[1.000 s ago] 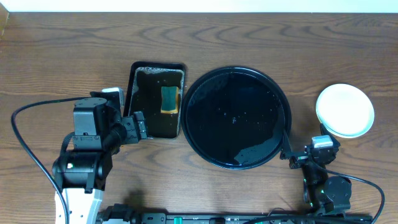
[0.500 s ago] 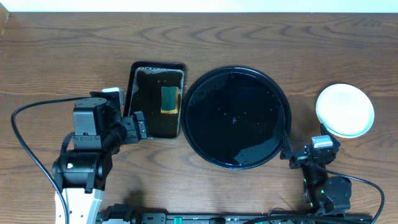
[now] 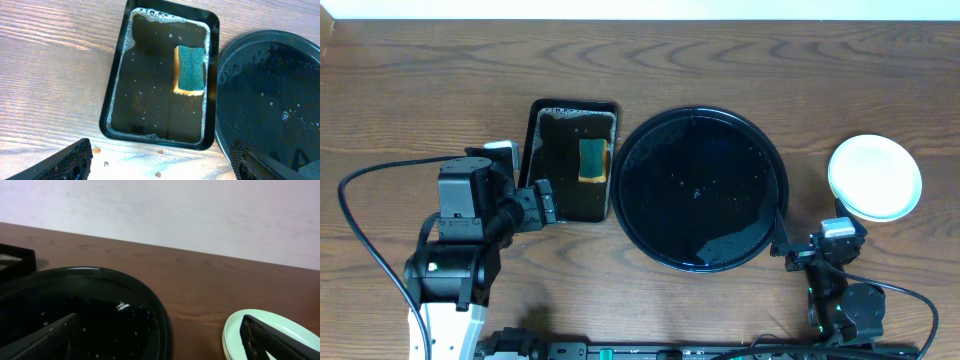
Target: Clean dirty plates on tray and stack at the side
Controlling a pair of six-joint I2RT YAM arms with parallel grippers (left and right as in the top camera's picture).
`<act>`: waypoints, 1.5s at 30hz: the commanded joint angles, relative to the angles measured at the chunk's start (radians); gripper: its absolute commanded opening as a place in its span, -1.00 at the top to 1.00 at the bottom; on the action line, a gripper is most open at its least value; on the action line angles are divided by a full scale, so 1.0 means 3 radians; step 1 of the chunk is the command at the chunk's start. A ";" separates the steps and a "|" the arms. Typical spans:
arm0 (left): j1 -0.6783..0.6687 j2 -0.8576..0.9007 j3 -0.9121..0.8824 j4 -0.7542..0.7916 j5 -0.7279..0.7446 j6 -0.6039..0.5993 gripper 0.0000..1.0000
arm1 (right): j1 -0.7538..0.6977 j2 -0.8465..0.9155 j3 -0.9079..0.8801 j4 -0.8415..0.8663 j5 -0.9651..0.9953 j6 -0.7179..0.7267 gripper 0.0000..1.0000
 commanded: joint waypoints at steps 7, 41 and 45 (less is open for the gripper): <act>-0.0001 -0.0763 -0.0546 0.0387 -0.0221 0.0070 -0.77 | 0.0037 -0.0015 -0.0004 -0.0014 -0.0038 -0.0042 -0.98; -0.0001 -0.3012 -0.3007 0.2291 -0.0532 0.0061 -0.78 | 0.0037 -0.0015 -0.0004 -0.0014 -0.0038 -0.0042 -0.99; -0.0001 -0.3003 -0.3007 0.2291 -0.0532 0.0061 -0.78 | 0.0037 -0.0015 -0.0004 -0.0014 -0.0038 -0.0042 -0.98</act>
